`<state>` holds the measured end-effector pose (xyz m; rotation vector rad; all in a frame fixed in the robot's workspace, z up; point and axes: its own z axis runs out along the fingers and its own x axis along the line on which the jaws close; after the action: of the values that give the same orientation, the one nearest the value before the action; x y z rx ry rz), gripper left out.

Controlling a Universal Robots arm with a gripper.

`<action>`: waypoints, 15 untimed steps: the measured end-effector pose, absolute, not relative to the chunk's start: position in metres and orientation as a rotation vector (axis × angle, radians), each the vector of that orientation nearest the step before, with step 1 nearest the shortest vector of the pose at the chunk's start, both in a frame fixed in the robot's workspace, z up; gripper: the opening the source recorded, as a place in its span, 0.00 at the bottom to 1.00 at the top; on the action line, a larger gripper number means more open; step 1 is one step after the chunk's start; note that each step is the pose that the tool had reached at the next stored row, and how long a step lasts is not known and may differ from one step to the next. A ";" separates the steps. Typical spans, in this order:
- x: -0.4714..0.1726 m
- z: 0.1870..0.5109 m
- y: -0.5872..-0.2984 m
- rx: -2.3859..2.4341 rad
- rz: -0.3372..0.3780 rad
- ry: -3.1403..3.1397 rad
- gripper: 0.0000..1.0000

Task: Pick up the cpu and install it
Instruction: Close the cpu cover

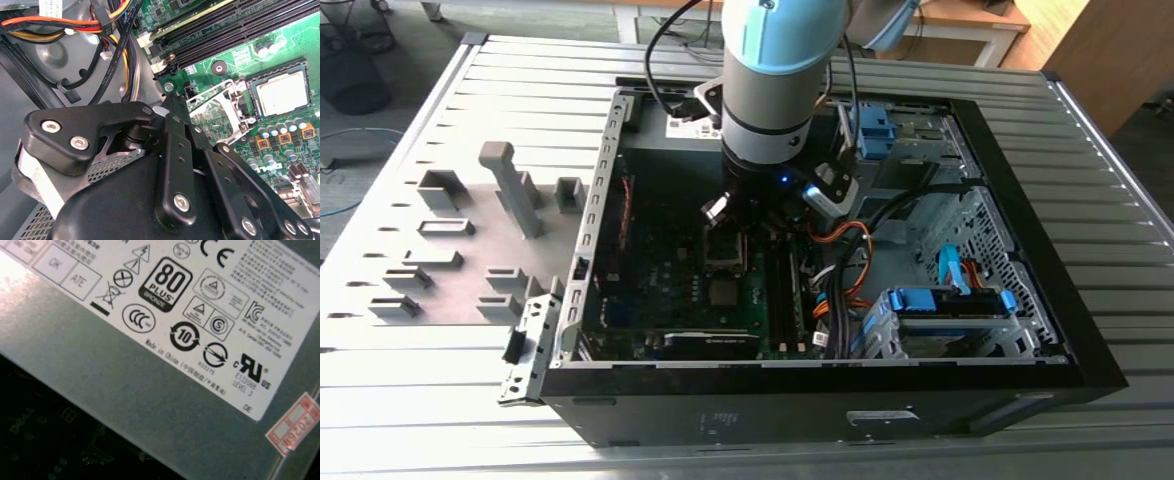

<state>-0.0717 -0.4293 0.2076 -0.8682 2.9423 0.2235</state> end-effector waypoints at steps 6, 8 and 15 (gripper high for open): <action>-0.072 0.208 -0.429 -0.868 0.227 2.942 0.11; -0.071 0.208 -0.429 -0.868 0.228 2.943 0.11; -0.070 0.209 -0.430 -0.869 0.232 2.951 0.11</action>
<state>-0.0703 -0.4296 0.2093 -0.8694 2.9507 0.2321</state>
